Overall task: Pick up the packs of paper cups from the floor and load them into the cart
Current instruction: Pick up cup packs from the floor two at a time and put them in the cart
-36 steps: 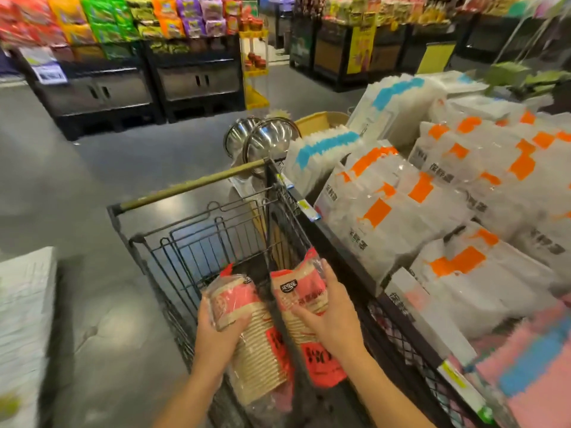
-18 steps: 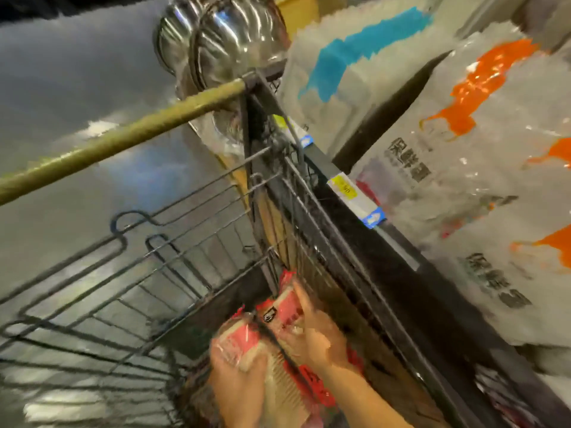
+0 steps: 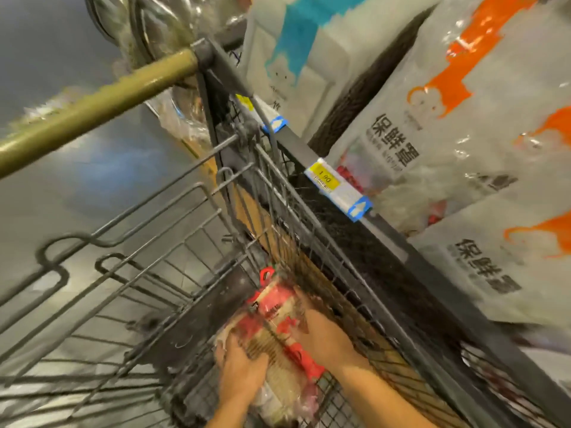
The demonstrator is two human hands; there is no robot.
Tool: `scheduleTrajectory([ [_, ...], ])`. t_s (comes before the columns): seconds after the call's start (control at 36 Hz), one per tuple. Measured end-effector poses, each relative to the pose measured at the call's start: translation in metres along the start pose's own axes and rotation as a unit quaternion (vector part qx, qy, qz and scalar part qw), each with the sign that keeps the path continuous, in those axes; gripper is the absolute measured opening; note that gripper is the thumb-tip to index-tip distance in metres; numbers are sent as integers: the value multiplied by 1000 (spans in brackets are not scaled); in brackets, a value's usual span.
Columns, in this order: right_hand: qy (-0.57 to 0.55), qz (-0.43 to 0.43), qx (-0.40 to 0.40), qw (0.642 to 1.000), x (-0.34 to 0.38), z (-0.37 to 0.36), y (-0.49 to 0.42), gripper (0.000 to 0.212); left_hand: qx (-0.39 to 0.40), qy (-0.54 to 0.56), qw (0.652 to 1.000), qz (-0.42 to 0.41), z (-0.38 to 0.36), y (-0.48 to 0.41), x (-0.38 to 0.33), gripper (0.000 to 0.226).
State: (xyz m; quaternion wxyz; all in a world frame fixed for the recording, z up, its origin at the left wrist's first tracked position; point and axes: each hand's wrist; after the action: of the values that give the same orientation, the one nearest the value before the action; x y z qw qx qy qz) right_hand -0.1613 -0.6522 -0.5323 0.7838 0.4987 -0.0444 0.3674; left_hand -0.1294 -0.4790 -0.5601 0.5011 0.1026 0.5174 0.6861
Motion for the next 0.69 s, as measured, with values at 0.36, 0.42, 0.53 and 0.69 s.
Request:
scheduleTrajectory([
  [0.36,146,-2,-128,981,-7,104,224,53,24,-503,757,-415,62,186,-139,57],
  [0.42,121,-19,-173,977,-21,114,268,52,21,-523,722,-453,50,224,-155,59],
  [0.53,85,-60,-272,957,-63,116,369,51,28,-531,658,-533,7,311,-178,59],
  [0.69,22,-160,-387,908,-166,62,529,45,60,-535,538,-648,-91,459,-147,60],
])
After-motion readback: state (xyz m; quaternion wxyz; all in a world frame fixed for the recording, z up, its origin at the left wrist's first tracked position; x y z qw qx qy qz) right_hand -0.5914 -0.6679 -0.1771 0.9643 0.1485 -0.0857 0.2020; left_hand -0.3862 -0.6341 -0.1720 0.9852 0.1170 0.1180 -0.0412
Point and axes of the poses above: each hand's wrist, its own y-axis away from the middle knuckle, its own z-axis out of the back of the hand, x = y × z
